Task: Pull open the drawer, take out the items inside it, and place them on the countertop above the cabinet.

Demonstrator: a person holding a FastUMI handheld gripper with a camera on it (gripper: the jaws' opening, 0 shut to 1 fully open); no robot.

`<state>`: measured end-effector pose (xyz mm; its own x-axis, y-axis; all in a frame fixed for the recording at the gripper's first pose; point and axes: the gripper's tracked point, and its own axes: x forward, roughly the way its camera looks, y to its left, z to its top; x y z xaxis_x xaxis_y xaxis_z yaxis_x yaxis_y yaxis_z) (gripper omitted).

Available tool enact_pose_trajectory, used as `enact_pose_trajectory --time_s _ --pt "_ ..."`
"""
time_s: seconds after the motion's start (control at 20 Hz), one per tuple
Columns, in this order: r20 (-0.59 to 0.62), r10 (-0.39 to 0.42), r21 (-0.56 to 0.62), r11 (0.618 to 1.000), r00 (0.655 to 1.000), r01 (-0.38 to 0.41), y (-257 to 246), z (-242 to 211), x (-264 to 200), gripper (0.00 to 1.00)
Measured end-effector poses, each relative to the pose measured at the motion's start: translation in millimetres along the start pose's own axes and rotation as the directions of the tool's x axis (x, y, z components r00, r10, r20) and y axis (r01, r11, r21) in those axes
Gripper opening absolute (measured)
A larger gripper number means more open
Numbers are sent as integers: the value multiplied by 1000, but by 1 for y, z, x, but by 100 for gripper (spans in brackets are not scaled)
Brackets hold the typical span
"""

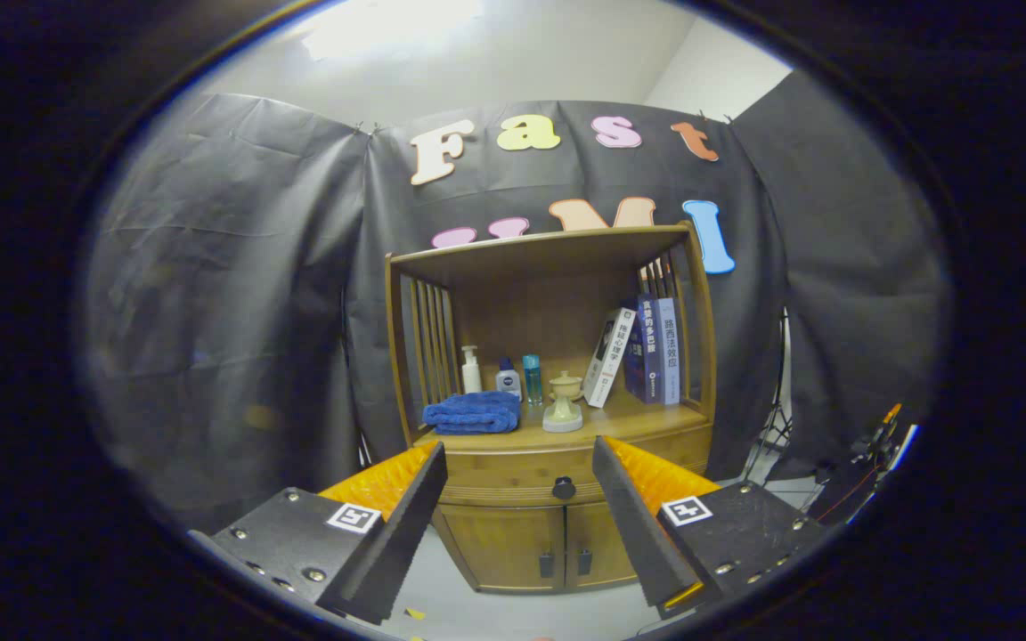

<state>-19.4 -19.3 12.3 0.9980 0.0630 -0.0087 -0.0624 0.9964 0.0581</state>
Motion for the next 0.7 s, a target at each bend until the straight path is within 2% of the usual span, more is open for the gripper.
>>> enact_pose_trajectory --time_s 0.7 --pt "4 4 27 1000 1000 -4 2 9 -8 99"
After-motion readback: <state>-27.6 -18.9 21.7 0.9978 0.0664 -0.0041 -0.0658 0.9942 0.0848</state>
